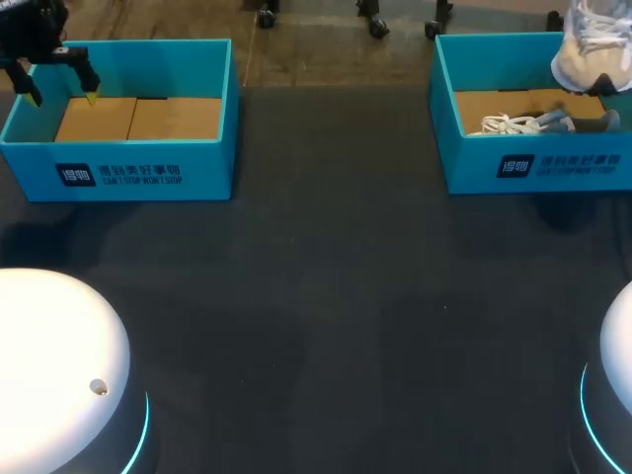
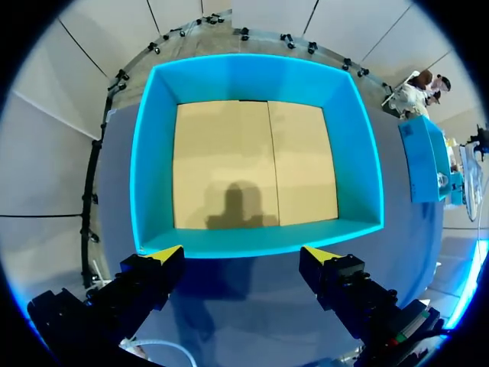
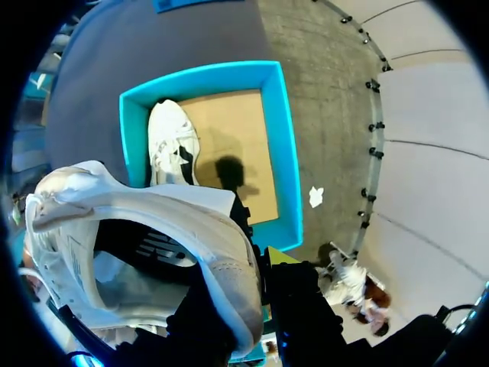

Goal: Take the shoe out of the shoebox, open the shoe tongue, remove and reinsert the insole, then place the shoe into the shoebox

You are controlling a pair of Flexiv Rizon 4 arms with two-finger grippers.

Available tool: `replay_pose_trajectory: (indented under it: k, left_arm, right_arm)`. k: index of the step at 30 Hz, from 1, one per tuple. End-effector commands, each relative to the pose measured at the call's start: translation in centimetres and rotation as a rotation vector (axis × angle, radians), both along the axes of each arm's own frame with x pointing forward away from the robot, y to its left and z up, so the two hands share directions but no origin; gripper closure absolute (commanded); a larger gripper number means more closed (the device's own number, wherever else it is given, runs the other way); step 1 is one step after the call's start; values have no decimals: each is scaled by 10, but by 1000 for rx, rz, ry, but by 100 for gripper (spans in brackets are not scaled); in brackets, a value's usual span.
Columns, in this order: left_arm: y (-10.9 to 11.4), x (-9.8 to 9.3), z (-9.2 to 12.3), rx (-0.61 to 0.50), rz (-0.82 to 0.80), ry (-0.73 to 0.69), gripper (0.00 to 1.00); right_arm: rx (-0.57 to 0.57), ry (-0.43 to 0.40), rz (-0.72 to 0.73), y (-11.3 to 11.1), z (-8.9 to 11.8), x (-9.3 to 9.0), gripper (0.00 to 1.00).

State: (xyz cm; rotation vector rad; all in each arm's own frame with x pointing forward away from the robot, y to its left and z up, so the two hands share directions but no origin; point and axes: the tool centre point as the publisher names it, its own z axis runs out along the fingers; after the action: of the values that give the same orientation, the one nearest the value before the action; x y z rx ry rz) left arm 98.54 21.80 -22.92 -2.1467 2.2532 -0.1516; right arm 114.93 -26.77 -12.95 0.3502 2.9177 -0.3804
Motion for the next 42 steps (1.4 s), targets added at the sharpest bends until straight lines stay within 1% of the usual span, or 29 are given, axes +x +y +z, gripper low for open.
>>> replay_pose_trajectory:
  k: [1, 3, 5, 7, 8, 9, 10, 22, 23, 25, 26, 28, 29, 30, 31, 32, 33, 34, 42]
  left_arm:
    - [0, 0, 0, 2, 1, -1, 0]
    - [0, 0, 0, 2, 1, -1, 0]
    - [0, 0, 0, 2, 1, -1, 0]
    - [0, 0, 0, 2, 1, -1, 0]
    - [0, 0, 0, 2, 1, -1, 0]
    - [0, 0, 0, 2, 1, -1, 0]
    - [0, 0, 0, 2, 1, -1, 0]
    - [0, 0, 0, 2, 1, -1, 0]
    - [0, 0, 0, 2, 1, -1, 0]
    - [0, 0, 0, 2, 1, -1, 0]
    - [0, 0, 0, 2, 1, -1, 0]
    - [0, 0, 0, 2, 1, -1, 0]
    - [0, 0, 0, 2, 1, -1, 0]
    - [0, 0, 0, 2, 1, -1, 0]
    - [0, 0, 0, 2, 1, -1, 0]
    - [0, 0, 0, 2, 1, -1, 0]
    - [0, 0, 0, 2, 1, -1, 0]
    - [0, 0, 0, 2, 1, -1, 0]
    - [0, 0, 0, 2, 1, -1, 0]
  right_arm:
    - [76, 31, -264, -12, -13, -2, 100]
    - [89, 8, -355, -16, -18, -10, 100]
    - [117, -12, -475, -22, -23, -20, 100]
    - [125, -4, -637, -28, -26, -29, 100]
    - [122, 20, -734, -31, -27, -33, 100]
    - [100, 68, -827, -35, -29, -35, 100]
    - [62, 145, -948, -37, -30, -38, 100]
    - [62, 145, -948, -37, -30, -38, 100]
    - [36, 132, -1000, -37, -33, -33, 100]
    - [53, 93, -1057, -40, -36, -31, 100]
    - [27, 78, -1087, -42, -38, -30, 100]
    - [67, 32, -1120, -47, -40, -31, 100]
    - [53, -8, -1151, -49, -40, -31, 100]
    - [56, -28, -1162, -50, -40, -32, 100]
    - [106, -64, -1165, -51, -40, -34, 100]
    - [140, -126, -1173, -52, -40, -37, 100]
    - [121, -156, -1185, -54, -42, -39, 100]
    - [118, -164, -1188, -55, -45, -39, 100]
    - [118, -164, -1188, -55, -45, -39, 100]
